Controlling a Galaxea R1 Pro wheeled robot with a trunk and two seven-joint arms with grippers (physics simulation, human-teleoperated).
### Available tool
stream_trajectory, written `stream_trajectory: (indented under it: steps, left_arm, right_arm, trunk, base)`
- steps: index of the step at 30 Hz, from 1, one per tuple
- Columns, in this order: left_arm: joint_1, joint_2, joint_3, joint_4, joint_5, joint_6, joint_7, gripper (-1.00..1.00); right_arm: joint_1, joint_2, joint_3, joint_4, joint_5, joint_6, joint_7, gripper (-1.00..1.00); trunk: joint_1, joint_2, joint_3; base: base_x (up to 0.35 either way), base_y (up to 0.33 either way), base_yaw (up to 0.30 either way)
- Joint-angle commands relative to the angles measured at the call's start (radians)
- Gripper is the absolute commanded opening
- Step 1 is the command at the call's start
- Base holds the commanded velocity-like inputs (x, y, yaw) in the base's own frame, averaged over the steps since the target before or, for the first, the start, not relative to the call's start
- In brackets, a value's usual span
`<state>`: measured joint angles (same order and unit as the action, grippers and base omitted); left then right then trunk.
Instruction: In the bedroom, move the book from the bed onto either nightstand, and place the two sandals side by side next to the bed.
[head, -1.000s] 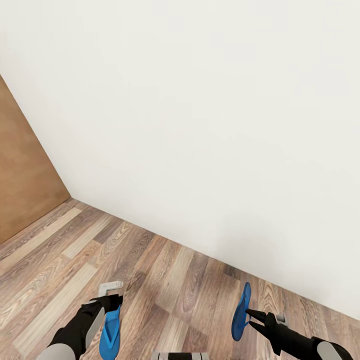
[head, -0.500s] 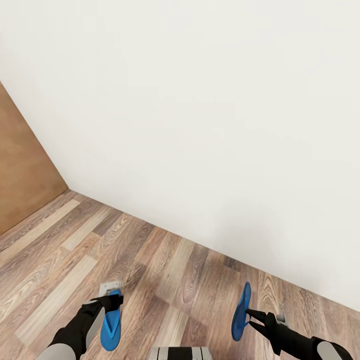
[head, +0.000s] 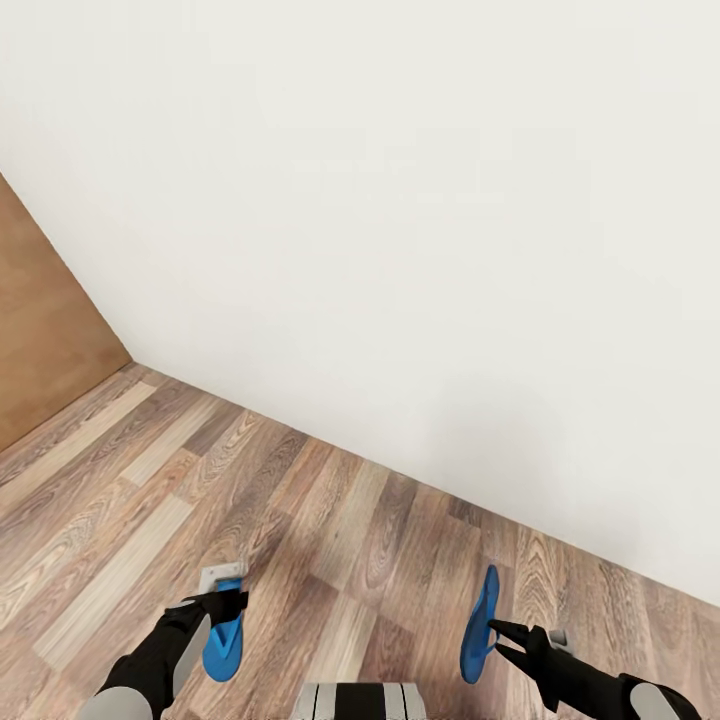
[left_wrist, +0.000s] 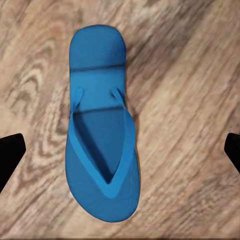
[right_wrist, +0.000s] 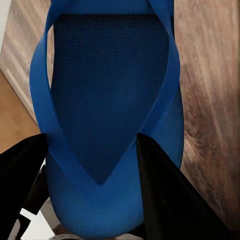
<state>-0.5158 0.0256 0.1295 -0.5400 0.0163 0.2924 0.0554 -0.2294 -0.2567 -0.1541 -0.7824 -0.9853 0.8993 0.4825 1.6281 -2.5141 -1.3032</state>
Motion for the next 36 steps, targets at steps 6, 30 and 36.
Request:
stream_trajectory:
  steps: [6, 30, 36]
  left_arm:
    - [0.000, -0.006, -0.001, -0.002, 0.005, 0.007, 0.000, 1.00]
    - [0.000, -0.028, 0.005, -0.003, 0.002, 0.004, 0.005, 1.00]
    - [0.000, -0.025, 0.007, -0.032, 0.001, 0.003, 0.009, 1.00]
  right_arm:
    - [0.000, 0.002, -0.003, 0.000, 0.002, 0.004, 0.005, -1.00]
    - [0.001, -0.084, -0.005, -0.144, -0.021, 0.019, 0.209, -1.00]
    - [0.001, -0.084, -0.005, -0.144, -0.021, 0.019, 0.209, -1.00]
  trunk:
    - [0.002, -0.002, -0.024]
    - [0.013, -0.007, -0.117]
    - [0.016, -0.009, -0.140]
  base:
    - [0.000, 0.000, 0.000]
    - [0.000, 0.000, 0.000]
    - [0.000, 0.000, 0.000]
